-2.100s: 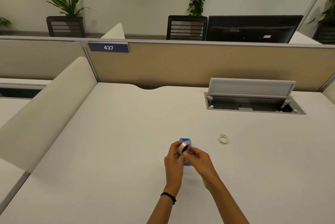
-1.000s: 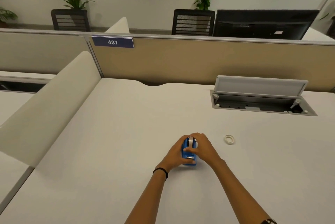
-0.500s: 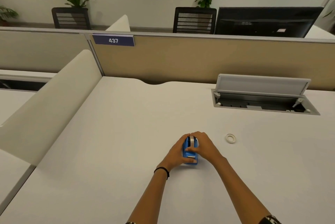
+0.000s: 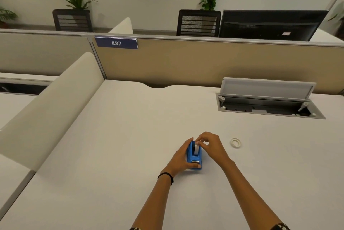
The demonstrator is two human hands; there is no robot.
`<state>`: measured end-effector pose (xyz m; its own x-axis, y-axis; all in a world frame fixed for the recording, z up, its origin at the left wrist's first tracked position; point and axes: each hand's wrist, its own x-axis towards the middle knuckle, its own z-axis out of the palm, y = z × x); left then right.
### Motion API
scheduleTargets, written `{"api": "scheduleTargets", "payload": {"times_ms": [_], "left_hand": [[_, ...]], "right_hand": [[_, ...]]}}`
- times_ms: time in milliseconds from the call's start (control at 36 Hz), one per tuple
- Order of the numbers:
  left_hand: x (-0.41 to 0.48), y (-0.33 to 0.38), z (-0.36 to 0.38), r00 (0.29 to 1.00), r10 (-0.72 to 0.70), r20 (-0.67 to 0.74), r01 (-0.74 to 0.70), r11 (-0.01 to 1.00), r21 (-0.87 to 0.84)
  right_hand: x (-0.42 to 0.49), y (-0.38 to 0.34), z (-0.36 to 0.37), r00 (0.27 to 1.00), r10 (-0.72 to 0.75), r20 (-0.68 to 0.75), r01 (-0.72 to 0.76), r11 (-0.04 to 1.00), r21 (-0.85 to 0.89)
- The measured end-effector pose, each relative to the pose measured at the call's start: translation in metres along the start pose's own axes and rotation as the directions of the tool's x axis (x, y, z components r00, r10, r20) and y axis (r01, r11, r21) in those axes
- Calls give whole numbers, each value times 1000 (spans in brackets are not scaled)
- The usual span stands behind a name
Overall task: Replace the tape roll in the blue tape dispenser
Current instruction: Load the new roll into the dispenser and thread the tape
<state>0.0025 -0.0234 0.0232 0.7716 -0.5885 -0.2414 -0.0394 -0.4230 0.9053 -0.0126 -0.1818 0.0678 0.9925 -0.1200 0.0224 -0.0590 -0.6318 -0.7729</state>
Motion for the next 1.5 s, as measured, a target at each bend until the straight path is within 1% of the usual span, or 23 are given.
{"api": "scheduleTargets", "payload": {"times_ms": [139, 361, 556, 833, 889, 972, 1056, 1083, 1167, 1222, 1361, 1500], "left_hand": [[-1, 2, 0, 1000, 6, -10, -6, 1000, -1], [-2, 4, -1, 1000, 10, -10, -10, 1000, 8], [-1, 4, -1, 1000, 22, -11, -22, 998, 50], [-5, 13, -2, 998, 56, -17, -55, 996, 66], [-6, 14, -3, 998, 61, -14, -60, 996, 71], [-8, 16, -4, 998, 65, -19, -64, 996, 66], [-9, 19, -4, 998, 67, -21, -66, 996, 61], [-10, 20, -4, 997, 67, -22, -66, 996, 59], [-10, 19, -4, 997, 68, -33, -66, 997, 46], [-10, 19, -3, 997, 65, -35, -64, 997, 46], [-11, 21, -3, 997, 66, -27, -65, 997, 44], [-12, 22, -4, 997, 73, -26, -72, 997, 32]], "right_hand": [[4, -2, 1, 1000, -2, -12, 2, 1000, -17], [5, -4, 1, 1000, 22, 14, -21, 998, -52], [3, -5, 0, 1000, 10, 23, -8, 998, -66], [0, -12, 1, 991, 25, 135, -10, 993, -116], [-1, -13, 2, 990, 18, 140, 2, 990, -138], [-3, -17, 0, 990, -16, 141, 47, 975, -219], [-6, -19, -3, 991, -49, 121, 80, 959, -270], [-7, -19, -3, 993, -49, 106, 76, 961, -265], [-10, -19, -3, 1000, -19, 22, 22, 989, -145], [-11, -18, -4, 1000, -8, -3, 8, 995, -103], [-11, -13, -1, 999, 12, 47, -7, 994, -108], [-8, -18, 1, 1000, 26, 15, -24, 992, -128]]}}
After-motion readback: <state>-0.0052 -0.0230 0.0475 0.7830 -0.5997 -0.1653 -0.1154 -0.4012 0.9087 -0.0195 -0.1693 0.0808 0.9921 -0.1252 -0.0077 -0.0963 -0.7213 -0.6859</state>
